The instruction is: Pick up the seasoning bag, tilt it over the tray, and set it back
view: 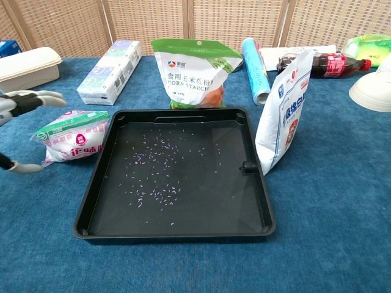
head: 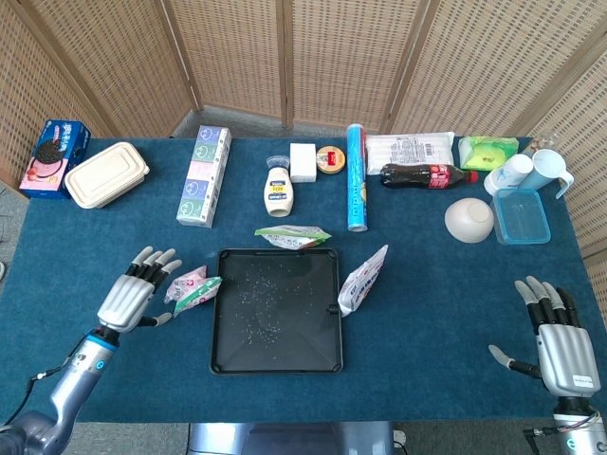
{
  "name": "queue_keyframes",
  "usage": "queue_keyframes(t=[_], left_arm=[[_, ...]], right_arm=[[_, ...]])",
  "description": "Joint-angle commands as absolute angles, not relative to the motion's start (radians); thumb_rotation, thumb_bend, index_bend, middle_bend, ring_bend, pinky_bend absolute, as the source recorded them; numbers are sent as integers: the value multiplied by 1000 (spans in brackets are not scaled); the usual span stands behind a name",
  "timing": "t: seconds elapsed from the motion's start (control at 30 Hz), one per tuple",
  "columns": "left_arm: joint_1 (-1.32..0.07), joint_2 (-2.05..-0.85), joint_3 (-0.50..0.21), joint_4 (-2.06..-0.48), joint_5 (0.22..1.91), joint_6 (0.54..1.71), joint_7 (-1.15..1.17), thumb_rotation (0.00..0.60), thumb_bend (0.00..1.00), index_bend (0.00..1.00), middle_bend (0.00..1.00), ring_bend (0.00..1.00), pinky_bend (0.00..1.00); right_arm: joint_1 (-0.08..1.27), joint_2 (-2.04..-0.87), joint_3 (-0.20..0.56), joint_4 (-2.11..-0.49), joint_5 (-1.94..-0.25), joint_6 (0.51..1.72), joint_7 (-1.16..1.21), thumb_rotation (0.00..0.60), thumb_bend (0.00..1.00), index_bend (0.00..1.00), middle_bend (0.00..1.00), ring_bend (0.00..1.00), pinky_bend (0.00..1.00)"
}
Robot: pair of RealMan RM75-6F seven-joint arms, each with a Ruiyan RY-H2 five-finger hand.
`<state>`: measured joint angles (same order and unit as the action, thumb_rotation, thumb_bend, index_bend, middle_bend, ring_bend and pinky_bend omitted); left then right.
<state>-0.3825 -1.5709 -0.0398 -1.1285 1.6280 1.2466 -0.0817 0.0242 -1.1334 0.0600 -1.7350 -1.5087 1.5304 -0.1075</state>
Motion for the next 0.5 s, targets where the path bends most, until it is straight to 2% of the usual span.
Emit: queue_keyframes(t=[0.03, 0.23, 0.5], left_arm=[[-405, -1587, -51, -1124, 1619, 1229, -66, 600, 1, 117, 0, 0, 45], [-428, -1616, -59, -1116, 1596, 1202, -47, 600, 95, 143, 0, 0, 68], [-437, -1671, -52, -1061, 1578, 1192, -51, 600, 120, 172, 8, 20, 91]], right_arm=[[24, -1133, 60, -1735, -1508, 1529, -107, 465, 0, 0, 1, 41, 17], [26, -1132, 60, -1735, -1506, 1525, -106, 463, 0, 0, 1, 41, 17], [27, -1128, 62, -1735, -1501, 1522, -94, 464, 0, 0, 1, 42, 17]])
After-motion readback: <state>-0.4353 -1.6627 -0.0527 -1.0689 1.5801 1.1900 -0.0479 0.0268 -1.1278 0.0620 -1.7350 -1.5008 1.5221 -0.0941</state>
